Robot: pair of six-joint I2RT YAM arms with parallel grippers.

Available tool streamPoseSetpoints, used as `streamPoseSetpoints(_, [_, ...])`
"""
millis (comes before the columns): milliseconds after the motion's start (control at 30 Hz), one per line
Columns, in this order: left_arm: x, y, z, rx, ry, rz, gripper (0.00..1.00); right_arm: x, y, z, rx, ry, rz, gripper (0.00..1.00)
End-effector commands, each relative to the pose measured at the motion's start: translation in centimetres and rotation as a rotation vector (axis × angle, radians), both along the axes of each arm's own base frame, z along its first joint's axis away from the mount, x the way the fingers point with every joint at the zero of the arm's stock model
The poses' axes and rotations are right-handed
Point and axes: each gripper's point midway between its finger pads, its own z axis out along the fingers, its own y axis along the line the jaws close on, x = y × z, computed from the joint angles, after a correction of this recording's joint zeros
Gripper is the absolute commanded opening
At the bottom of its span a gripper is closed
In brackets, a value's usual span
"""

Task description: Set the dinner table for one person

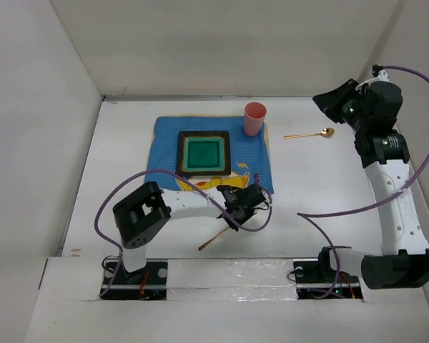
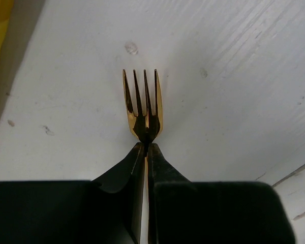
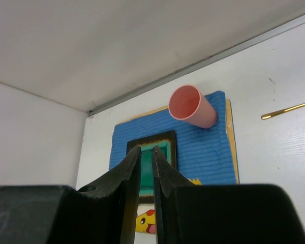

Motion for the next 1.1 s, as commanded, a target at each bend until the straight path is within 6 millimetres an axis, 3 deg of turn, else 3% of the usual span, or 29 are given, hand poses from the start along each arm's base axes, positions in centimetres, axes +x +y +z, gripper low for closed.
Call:
streamPoseSetpoints(0, [0.4, 0.9, 3.5, -0.037, -0.012, 0.084, 0.0, 0.1, 0.6, 2.9, 0.025, -0.082, 0.039, 0.2])
streamPoseSetpoints(67, [1.0, 0.8, 5.7, -0.09, -0.03, 0.117, 0.0, 0.1, 0.7, 3.2, 0.033, -0.086, 0.046, 0.2])
streamPoseSetpoints(100, [2.7, 1.1, 8.6, -0.169, -0.062, 0.191, 0.0, 0.1, 0.8, 3.3, 0.042, -0.09, 0.048, 0.2])
streamPoseSetpoints(167, [3.4, 1.3, 9.6, -0.195, -0.072, 0.218, 0.0, 0.0, 0.8, 3.4, 0.043, -0.093, 0.05, 0.2])
streamPoseSetpoints(200, [5.1, 2.3, 10.6, -0.223, -0.084, 0.277, 0.0, -0.1, 0.9, 3.3, 0.05, -0.088, 0.052, 0.2])
streamPoseSetpoints(300, [7.7, 4.0, 14.0, -0.327, -0.108, 0.356, 0.0, -0.2, 1.1, 2.0, 0.061, -0.062, 0.059, 0.2])
streamPoseSetpoints(333, [9.8, 6.0, 14.7, -0.327, -0.141, 0.418, 0.0, -0.3, 1.5, 1.5, 0.064, -0.052, 0.069, 0.2])
streamPoseSetpoints(400, [12.3, 8.3, 15.8, -0.329, -0.183, 0.486, 0.0, -0.5, 2.4, 0.7, 0.073, -0.036, 0.089, 0.2])
streamPoseSetpoints(433, [14.7, 10.9, 15.8, -0.306, -0.21, 0.558, 0.0, -0.6, 2.7, -0.5, 0.076, -0.012, 0.095, 0.2])
streamPoseSetpoints(500, [17.4, 13.1, 16.6, -0.316, -0.25, 0.627, 0.0, -0.9, 4.0, -1.6, 0.08, 0.009, 0.127, 0.19])
streamPoseSetpoints(567, [20.7, 16.2, 16.7, -0.302, -0.281, 0.72, 0.0, -1.3, 5.5, -3.2, 0.074, 0.046, 0.162, 0.18])
streamPoseSetpoints(600, [21.8, 17.1, 16.7, -0.296, -0.292, 0.746, 0.0, -1.5, 5.9, -3.7, 0.064, 0.057, 0.175, 0.16])
streamPoseSetpoints(633, [22.7, 17.8, 15.4, -0.261, -0.274, 0.769, 0.0, -1.8, 6.5, -4.1, 0.059, 0.069, 0.189, 0.15])
streamPoseSetpoints(667, [24.3, 19.1, 16.4, -0.266, -0.305, 0.809, 0.0, -2.1, 6.9, -5.1, 0.052, 0.091, 0.202, 0.14])
streamPoseSetpoints(733, [27.0, 20.6, 15.4, -0.243, -0.318, 0.835, 0.0, -3.3, 8.9, -6.5, 0.024, 0.122, 0.249, 0.14])
streamPoseSetpoints(767, [27.3, 20.5, 15.8, -0.252, -0.327, 0.835, 0.0, -3.5, 8.9, -6.9, 0.023, 0.133, 0.249, 0.14])
streamPoseSetpoints(833, [29.0, 21.8, 14.4, -0.228, -0.316, 0.857, 0.0, -4.2, 10.0, -8.0, 0.011, 0.151, 0.276, 0.14])
streamPoseSetpoints(867, [29.9, 22.0, 14.8, -0.231, -0.325, 0.857, 0.0, -4.5, 10.2, -9.0, 0.005, 0.174, 0.282, 0.14])
streamPoseSetpoints(900, [30.5, 22.6, 13.5, -0.196, -0.307, 0.861, 0.0, -4.9, 10.4, -9.3, -0.002, 0.18, 0.287, 0.14])
streamPoseSetpoints(1000, [31.4, 23.0, 12.5, -0.144, -0.312, 0.856, 0.0, -5.5, 10.5, -10.1, -0.02, 0.191, 0.284, 0.14])
streamPoseSetpoints(1067, [32.2, 24.6, 12.0, -0.146, -0.309, 0.886, 0.0, -5.7, 10.4, -10.7, -0.035, 0.207, 0.28, 0.14])
